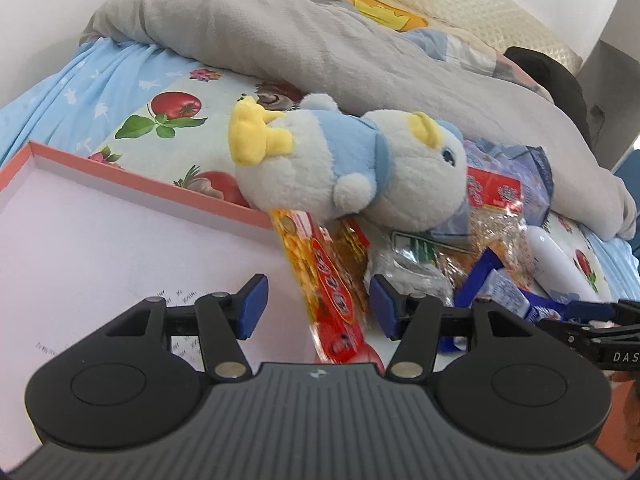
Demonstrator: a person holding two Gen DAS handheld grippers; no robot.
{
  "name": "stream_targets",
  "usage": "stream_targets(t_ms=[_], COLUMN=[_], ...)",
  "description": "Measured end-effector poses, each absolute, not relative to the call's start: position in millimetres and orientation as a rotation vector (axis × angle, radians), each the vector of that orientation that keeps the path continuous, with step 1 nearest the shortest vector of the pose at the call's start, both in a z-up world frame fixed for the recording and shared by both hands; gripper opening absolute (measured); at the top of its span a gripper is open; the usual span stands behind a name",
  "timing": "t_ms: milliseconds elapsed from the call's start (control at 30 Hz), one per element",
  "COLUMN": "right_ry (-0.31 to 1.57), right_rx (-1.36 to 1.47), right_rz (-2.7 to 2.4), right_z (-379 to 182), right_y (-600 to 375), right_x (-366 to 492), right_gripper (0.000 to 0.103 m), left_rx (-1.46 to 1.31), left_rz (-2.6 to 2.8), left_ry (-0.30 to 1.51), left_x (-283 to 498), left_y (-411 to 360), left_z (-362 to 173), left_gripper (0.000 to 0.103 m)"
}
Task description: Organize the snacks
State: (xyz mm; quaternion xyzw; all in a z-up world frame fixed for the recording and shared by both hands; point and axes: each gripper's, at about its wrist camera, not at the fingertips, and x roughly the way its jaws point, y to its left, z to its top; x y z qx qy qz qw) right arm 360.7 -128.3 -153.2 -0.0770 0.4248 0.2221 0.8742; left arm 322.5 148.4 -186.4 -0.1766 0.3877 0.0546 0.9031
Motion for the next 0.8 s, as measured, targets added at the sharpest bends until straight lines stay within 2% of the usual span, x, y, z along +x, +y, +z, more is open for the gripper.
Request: stream_targets(t_ms=[233, 400, 567, 600, 667, 700, 767, 800], right_ry=[0.917, 0.914, 0.971, 0.981, 0.99, 0.996, 0.992, 0.984], right_rx=[-0.37, -0.486, -0.533, -0.535, -0.526, -0.522, -0.528, -0.537], right_rz=[0.538, 0.58, 0.626, 0.626, 0.637, 0.642, 0.635, 0.626], right_z=[-181, -190, -193, -194, -193, -192, -190, -189], right_y=[-105, -91, -85, -84, -82, -80, -77, -76], right_x=[381, 377, 374, 373, 369, 366, 359, 355], right_gripper=[0.084, 0.084, 0.086, 0.083, 0.07, 0.06, 0.051, 0.041], left_rx=[-0.382, -0.403, -0.423, -0.418, -0.417, -0.418, -0.418, -0.416], left_rz=[0.126, 0.135, 0.116, 0.114, 0.108, 0.104, 0.107, 0.115], left_ry=[0.78, 0.791, 0.781, 0.778, 0.775, 0.773, 0.768, 0.771], left_x=[335, 338, 334, 333, 330, 329, 324, 322], left_y=[155, 157, 156, 155, 152, 151, 149, 148], left_z=[-195, -199, -198, -197, -194, -193, -189, -188], left_gripper=[0.056, 0.037, 0.011, 0.008, 0.005, 0.004, 0.003, 0.002])
